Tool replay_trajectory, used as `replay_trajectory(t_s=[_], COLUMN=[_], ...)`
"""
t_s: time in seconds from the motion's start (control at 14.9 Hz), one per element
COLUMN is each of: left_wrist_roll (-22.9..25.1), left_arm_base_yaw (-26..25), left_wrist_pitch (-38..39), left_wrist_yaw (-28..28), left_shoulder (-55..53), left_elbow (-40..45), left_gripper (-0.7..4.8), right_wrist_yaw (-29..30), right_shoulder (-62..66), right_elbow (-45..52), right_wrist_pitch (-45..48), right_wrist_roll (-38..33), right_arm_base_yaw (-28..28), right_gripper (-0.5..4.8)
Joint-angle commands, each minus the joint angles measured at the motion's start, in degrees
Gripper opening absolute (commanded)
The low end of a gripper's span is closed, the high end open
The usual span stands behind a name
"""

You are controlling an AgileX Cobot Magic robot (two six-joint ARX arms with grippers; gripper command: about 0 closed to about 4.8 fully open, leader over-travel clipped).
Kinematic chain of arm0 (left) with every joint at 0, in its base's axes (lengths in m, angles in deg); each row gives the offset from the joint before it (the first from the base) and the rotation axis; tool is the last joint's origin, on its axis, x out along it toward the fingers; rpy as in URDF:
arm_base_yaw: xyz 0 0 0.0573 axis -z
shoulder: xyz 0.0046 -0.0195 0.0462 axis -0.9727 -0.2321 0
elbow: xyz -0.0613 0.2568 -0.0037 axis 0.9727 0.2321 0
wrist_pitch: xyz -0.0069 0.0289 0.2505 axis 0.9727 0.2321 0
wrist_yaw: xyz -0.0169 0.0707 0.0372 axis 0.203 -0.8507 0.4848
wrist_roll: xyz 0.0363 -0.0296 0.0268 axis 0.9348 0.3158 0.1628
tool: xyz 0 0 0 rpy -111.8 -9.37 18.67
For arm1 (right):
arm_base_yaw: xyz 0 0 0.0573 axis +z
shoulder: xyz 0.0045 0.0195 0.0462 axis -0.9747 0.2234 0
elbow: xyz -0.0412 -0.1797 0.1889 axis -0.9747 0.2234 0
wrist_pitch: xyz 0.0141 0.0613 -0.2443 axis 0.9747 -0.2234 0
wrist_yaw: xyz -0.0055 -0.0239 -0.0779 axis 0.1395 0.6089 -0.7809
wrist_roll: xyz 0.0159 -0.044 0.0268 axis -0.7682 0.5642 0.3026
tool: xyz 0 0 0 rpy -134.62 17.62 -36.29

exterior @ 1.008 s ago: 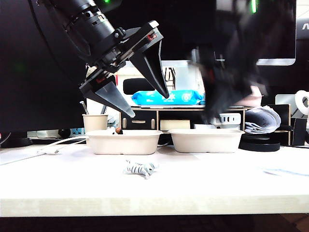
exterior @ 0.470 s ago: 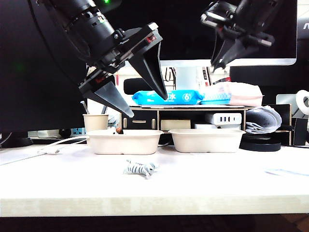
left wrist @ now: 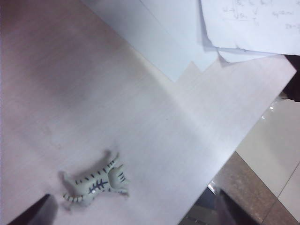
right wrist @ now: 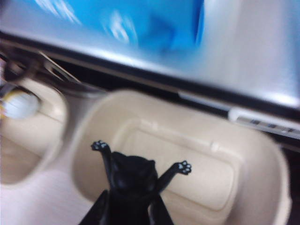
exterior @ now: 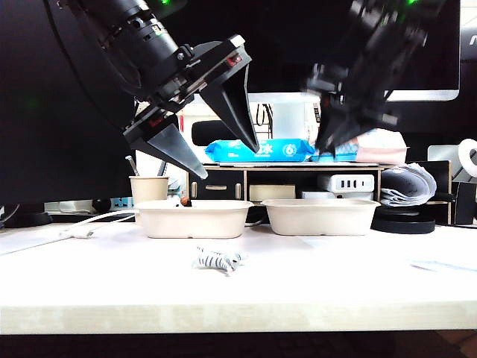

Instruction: Put the dolls with similar sizes into the same paper box, while dolls with different sizes go into separate paper boxes.

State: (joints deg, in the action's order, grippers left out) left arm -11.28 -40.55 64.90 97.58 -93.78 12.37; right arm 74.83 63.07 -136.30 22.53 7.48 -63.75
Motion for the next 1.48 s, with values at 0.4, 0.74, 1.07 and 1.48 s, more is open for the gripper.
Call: replay_trajectory(t_s=[0.4,0.74,1.07,1.48], left_wrist_roll=[0.44,0.39,0.33,0.70], left_arm_base_yaw=[-0.07,-0.07,-0.39,-8.35], left_wrist_pitch=[-0.94,-0.79,0.26,7.93], left_wrist_yaw=[-0.74,-0.72,-0.74,-1.11], left_shoulder=[0.24,0.24,0.26,3.28], left_elbow=[-0.11,-0.11,-0.11,-0.15], left_gripper=[4.79,4.79,4.79,4.79], right_wrist_yaw=[0.42,0.94,3.82,5.88], right_shoulder=[2.21,2.19,-4.98,-14.95], right_elbow=[-0.50,-0.50,-0.52,-0.28], right_wrist_pitch=[-0.46,-2.01,-7.69,-27.23], right_wrist_roll=[0.44,0.39,1.18,6.64], right_arm_base_yaw=[0.04,0.02,0.37,7.48], right_gripper=[-0.02,3.12,3.11,3.10])
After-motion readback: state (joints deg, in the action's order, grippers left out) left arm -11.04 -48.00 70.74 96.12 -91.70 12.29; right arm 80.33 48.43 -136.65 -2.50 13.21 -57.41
